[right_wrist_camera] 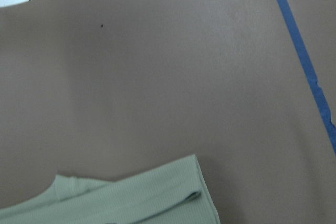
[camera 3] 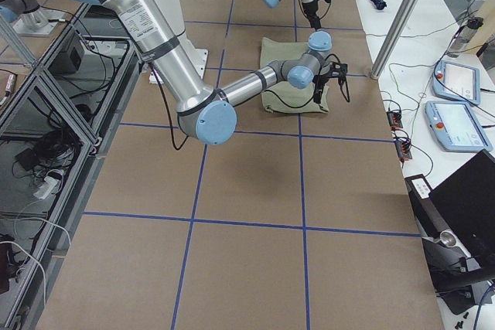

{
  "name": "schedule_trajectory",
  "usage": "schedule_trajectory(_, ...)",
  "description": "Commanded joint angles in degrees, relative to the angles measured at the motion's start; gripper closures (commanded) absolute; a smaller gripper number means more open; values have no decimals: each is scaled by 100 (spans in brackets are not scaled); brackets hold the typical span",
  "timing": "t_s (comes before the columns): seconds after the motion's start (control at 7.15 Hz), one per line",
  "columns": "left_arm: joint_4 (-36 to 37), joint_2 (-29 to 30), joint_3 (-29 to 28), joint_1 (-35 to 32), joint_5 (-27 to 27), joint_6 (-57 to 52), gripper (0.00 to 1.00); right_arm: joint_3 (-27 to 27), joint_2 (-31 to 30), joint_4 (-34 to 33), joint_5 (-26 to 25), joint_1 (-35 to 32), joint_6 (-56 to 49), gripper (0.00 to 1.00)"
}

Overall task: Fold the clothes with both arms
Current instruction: 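Lower the right gripper onto the folded shirt's near corner and grasp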

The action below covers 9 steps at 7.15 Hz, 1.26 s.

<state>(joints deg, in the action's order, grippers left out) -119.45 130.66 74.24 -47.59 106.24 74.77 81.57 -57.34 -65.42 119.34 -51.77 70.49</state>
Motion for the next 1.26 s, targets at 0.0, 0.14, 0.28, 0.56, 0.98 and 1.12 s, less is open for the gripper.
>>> schedule_trajectory(0.0,44,-188,370,-5,2,-7,0,1356,-1195,-41,-7,621,227,0)
schedule_trajectory(0.14,44,-372,624,-5,2,-6,0,1535,-1453,-41,-95,868,307,0)
schedule_trajectory(0.28,44,-409,670,-5,2,2,0,1563,-1595,-41,-235,1053,308,0)
schedule_trajectory(0.56,44,-409,671,-5,-7,2,0,1502,-1605,-41,-394,1361,308,4)
schedule_trajectory(0.98,35,-418,662,-5,-7,-15,0,1554,-1596,-32,-307,1494,308,71)
schedule_trajectory(1.12,35,-418,662,4,-7,-7,0,1555,-1596,-41,-315,1511,308,100)
